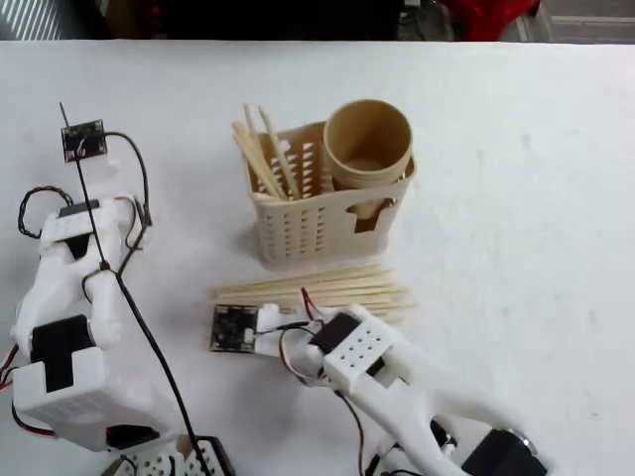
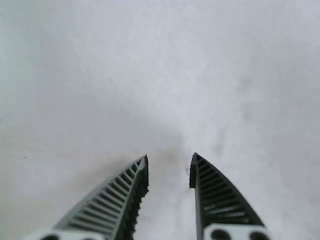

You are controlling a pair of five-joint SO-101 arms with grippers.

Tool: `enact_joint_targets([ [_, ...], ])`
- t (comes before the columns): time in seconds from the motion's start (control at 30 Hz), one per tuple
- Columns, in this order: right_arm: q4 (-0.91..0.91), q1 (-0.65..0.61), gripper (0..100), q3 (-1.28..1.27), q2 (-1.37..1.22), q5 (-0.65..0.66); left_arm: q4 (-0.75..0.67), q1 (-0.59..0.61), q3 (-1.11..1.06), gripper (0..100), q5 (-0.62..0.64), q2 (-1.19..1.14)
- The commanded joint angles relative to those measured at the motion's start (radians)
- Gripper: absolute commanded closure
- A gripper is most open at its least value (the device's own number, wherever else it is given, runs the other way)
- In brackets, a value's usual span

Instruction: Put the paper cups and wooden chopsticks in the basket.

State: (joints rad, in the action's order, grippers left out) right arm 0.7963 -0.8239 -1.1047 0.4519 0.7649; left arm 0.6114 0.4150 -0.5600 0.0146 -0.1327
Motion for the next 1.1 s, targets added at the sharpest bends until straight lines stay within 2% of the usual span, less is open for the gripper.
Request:
enact_joint_targets([
  [0.0, 0.067, -0.004, 98.2, 0.015, 0.131, -0.009, -0.017, -0.013, 0.021, 85, -0.009, 0.005],
  [0.2, 0.203, -0.004, 98.2, 0.032, 0.453, -0.061, -0.017, -0.013, 0.021, 85, -0.009, 0.005],
  [0.3, 0.297, -0.004, 98.2, 0.143, 0.581, -0.077, -0.017, -0.015, 0.021, 85, -0.009, 0.004],
  [0.43, 0.409, -0.004, 98.2, 0.407, 0.607, -0.169, -0.017, -0.016, 0.021, 85, -0.009, 0.004],
  [0.53, 0.42, 0.008, 98.2, 0.589, 0.555, -0.222, -0.017, -0.024, 0.021, 85, -0.011, 0.004],
  [0.67, 0.274, 0.076, 98.2, 0.755, 0.43, -0.348, -0.017, -0.024, 0.021, 85, -0.011, 0.004],
  [0.93, -0.357, 0.189, 98.1, 0.809, 0.189, -0.528, -0.017, -0.024, 0.021, 85, -0.011, 0.004],
  [1.07, -0.473, 0.231, 98.1, 0.81, 0.107, -0.546, -0.017, -0.024, 0.021, 85, -0.011, 0.004],
])
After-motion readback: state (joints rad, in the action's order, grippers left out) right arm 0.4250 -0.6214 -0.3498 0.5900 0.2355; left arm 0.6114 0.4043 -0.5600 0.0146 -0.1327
